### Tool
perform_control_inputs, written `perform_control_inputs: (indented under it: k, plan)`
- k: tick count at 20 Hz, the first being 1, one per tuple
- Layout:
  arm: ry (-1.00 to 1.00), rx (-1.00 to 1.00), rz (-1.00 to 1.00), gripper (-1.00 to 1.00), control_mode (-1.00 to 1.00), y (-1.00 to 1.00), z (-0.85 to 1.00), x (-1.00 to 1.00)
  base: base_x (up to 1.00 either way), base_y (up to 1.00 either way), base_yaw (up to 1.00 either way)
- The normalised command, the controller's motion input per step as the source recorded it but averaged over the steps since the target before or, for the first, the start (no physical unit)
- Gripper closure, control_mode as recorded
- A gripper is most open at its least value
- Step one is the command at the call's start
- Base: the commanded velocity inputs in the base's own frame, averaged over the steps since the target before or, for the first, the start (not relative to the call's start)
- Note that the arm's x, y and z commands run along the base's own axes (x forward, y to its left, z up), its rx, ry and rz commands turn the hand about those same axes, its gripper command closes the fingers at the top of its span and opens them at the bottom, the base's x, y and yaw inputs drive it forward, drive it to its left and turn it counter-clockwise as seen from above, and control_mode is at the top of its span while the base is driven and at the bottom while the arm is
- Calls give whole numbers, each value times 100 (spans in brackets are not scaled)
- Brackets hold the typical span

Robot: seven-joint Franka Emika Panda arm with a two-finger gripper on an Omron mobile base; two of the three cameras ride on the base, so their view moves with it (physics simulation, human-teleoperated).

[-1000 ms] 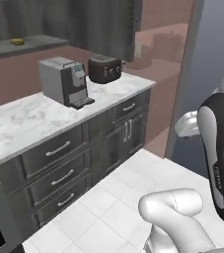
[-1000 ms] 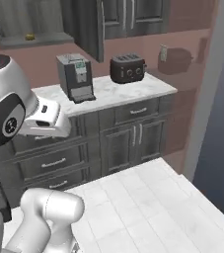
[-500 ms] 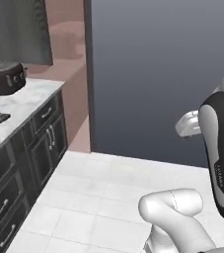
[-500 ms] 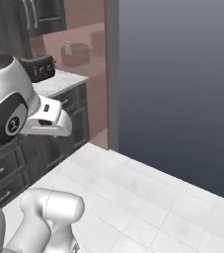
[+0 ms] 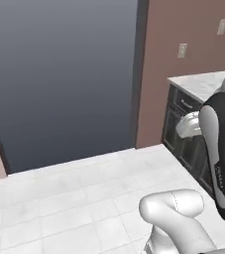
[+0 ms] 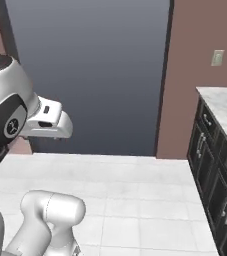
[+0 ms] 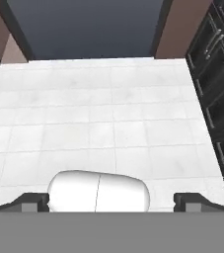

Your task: Pick up the sponge and bar soap from the sink, and place them back in the cabinet, and close the cabinet door.

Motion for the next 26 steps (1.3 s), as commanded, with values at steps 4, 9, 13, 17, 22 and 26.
perform_control_inputs:
  k: [4, 9, 13, 17, 22, 26]
  plan:
    - [0, 0, 0, -100, 100, 0, 0, 0, -35, 0, -84]
    - [0, 0, 0, -100, 100, 0, 0, 0, -34, 0, -78]
    - [0, 0, 0, -100, 100, 0, 0, 0, -28, 0, -76]
    - [0, 0, 0, -100, 100, 0, 0, 0, -18, -5, -71]
    - [0, 0, 0, -100, 100, 0, 0, 0, -2, -16, -65]
    - [0, 0, 0, -100, 100, 0, 0, 0, 11, -13, -60]
